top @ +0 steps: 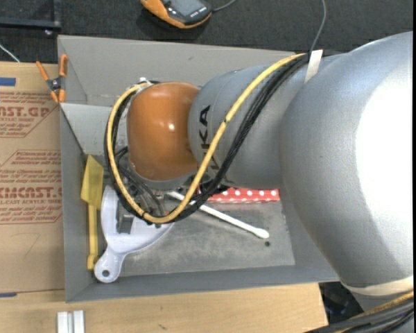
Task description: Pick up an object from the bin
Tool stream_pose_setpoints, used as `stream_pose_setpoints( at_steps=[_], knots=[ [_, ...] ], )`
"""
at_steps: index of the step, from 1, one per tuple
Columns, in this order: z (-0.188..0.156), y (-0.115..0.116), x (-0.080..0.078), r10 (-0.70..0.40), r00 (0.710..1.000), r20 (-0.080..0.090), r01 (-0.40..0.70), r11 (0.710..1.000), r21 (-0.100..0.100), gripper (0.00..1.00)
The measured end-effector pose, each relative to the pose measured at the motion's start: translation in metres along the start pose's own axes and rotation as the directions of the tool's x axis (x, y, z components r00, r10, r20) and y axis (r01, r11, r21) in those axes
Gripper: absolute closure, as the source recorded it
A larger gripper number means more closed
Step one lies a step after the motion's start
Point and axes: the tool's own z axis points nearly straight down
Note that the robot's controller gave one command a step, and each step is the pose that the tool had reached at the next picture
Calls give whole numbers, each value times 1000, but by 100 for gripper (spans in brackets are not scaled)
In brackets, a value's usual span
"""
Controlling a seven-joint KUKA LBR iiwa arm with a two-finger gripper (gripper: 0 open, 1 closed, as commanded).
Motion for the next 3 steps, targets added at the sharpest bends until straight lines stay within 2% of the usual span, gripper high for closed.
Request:
stream_pose_setpoints(
  at_steps=[1, 2, 3],
  knots=[
    [56, -3, 18, -200, 980, 7, 200, 980, -2, 100],
    [-4, 8, -2, -169, 986, 2, 169, 986, -2, 100],
    [-4, 8, -2, -169, 986, 1, 169, 986, -2, 100]
  ],
)
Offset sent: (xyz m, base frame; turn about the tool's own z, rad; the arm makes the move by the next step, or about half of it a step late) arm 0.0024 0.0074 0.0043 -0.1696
